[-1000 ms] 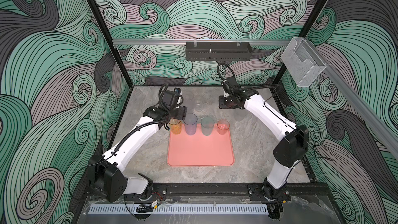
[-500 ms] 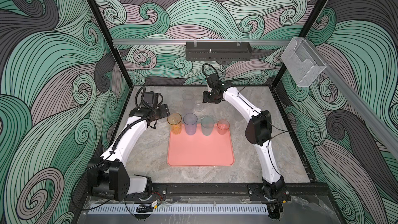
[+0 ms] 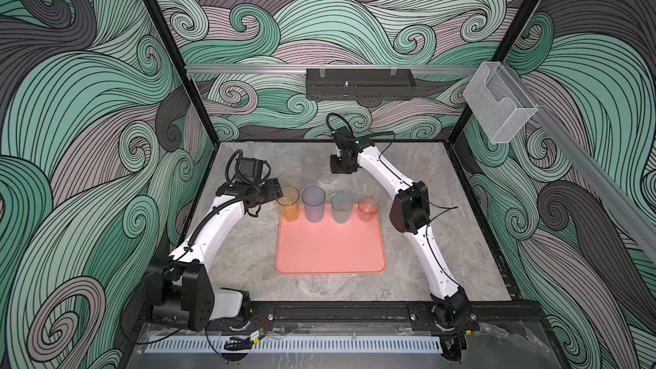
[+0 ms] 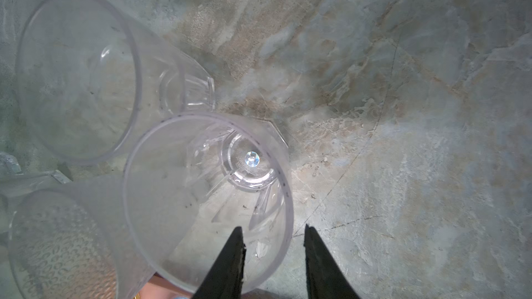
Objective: Place the glasses into the tray
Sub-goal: Pick up the glass from the top-center of the table.
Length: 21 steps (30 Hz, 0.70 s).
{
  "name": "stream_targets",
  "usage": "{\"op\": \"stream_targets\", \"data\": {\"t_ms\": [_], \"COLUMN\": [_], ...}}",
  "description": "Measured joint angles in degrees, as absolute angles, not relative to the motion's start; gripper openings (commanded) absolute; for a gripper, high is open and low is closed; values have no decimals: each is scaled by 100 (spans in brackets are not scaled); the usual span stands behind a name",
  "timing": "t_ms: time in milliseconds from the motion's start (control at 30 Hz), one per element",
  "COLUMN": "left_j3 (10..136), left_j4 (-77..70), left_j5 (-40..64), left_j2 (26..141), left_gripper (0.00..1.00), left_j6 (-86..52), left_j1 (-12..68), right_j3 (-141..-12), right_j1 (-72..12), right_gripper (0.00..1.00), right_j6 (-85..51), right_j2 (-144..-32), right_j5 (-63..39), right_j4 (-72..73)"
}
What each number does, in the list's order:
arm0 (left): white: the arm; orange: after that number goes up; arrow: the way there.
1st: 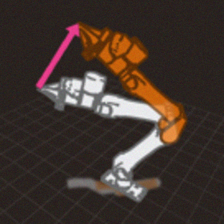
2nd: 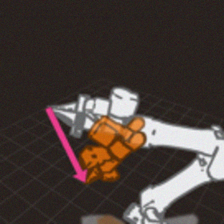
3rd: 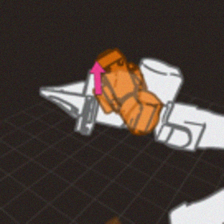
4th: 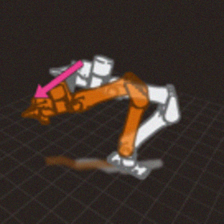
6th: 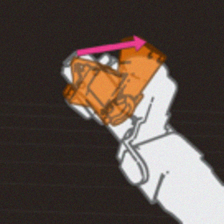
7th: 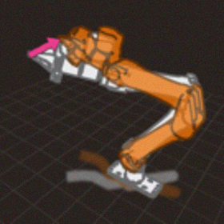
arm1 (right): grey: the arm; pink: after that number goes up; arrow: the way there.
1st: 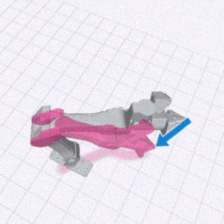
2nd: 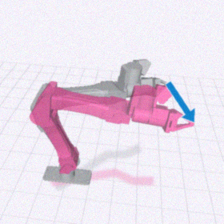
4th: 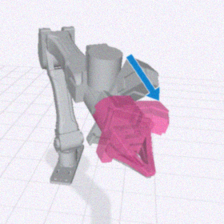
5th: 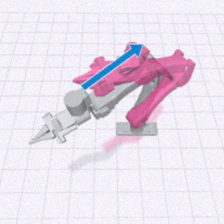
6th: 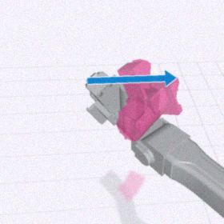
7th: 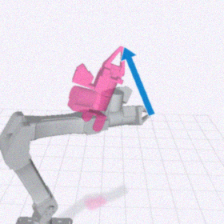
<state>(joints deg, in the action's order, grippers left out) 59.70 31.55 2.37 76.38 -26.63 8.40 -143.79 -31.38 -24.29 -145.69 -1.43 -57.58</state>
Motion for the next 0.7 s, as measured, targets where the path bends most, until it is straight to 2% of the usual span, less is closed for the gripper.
{"op": "stream_targets", "data": {"t_ms": [300,700], "left_j3": [5867,5793], "left_j4": [3098,3085], "left_j5": [309,198], "left_j2": [7568,7358], "left_gripper": [77,77], "left_j6": [-2753,-2751], "left_j1": [840,838], "right_j3": [-14376,-14376], "right_j1": [-3138,-3122], "right_gripper": [11,1], "right_j6": [-2290,-2250], "right_j2": [-14569,-14529], "right_j5": [-49,141], "right_j4": [-5798,-5874]}}
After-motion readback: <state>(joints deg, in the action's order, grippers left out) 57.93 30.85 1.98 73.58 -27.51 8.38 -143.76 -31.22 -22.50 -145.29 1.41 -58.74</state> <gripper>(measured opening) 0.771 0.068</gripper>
